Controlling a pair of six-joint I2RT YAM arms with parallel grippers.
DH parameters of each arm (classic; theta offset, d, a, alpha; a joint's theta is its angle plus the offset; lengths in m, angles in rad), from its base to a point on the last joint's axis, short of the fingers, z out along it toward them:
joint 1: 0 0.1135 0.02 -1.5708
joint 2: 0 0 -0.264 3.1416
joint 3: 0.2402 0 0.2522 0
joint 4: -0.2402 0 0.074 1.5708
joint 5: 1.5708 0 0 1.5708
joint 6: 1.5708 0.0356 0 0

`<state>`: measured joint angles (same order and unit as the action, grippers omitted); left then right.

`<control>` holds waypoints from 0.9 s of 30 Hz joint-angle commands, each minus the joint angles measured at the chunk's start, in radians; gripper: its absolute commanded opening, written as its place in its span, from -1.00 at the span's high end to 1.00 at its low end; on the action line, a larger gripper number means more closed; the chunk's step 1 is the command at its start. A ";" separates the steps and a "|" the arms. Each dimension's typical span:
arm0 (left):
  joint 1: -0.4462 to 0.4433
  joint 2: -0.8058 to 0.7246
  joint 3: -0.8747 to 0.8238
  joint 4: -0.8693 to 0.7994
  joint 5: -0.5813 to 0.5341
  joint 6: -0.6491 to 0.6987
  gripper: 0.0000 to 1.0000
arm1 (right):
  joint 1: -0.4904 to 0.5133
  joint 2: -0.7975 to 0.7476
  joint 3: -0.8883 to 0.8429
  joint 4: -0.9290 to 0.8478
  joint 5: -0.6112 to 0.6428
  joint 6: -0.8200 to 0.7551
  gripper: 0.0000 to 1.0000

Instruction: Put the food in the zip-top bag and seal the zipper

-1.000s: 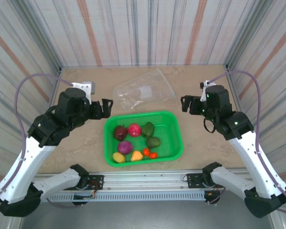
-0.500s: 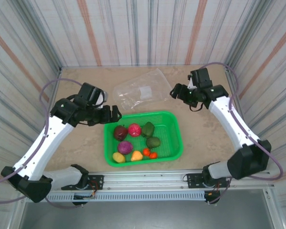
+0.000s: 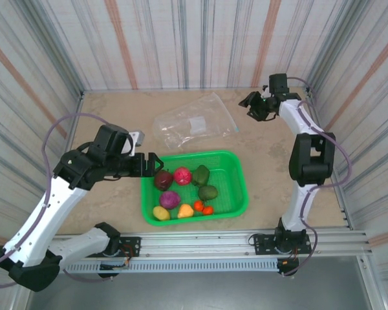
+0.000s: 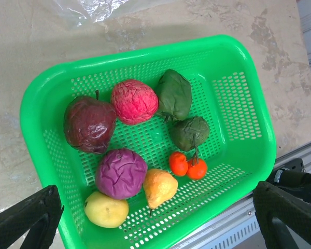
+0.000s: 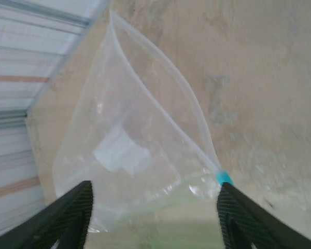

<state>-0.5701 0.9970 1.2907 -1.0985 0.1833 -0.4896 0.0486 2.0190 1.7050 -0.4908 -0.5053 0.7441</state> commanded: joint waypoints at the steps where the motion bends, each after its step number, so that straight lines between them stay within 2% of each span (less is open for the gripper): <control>1: 0.022 -0.014 0.027 -0.031 0.014 0.045 -0.97 | -0.017 0.156 0.138 -0.002 -0.113 0.026 -0.02; 5: 0.043 0.000 0.031 -0.029 0.055 0.029 -0.97 | -0.028 0.343 0.323 -0.017 -0.195 0.027 0.18; 10: 0.047 0.044 0.056 -0.068 0.057 0.022 -0.97 | -0.045 0.522 0.524 -0.102 -0.228 0.000 0.16; 14: 0.047 0.076 0.078 -0.090 0.024 0.026 -0.97 | -0.036 0.600 0.574 -0.087 -0.318 -0.003 0.15; 17: 0.048 0.089 0.089 -0.092 -0.035 0.026 -0.97 | -0.023 0.628 0.572 -0.084 -0.346 -0.011 0.02; 21: 0.049 0.111 0.103 -0.083 -0.051 0.029 -0.97 | 0.008 0.648 0.567 -0.027 -0.405 0.015 -0.05; 25: 0.049 0.113 0.096 -0.077 -0.070 0.027 -0.97 | 0.031 0.670 0.573 0.013 -0.441 0.039 -0.04; 27: 0.049 0.095 0.090 -0.074 -0.104 0.015 -0.97 | 0.037 0.684 0.573 0.018 -0.449 0.051 0.03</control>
<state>-0.5293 1.1126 1.3689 -1.1568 0.1341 -0.4751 0.0731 2.6617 2.2498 -0.4892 -0.8997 0.7605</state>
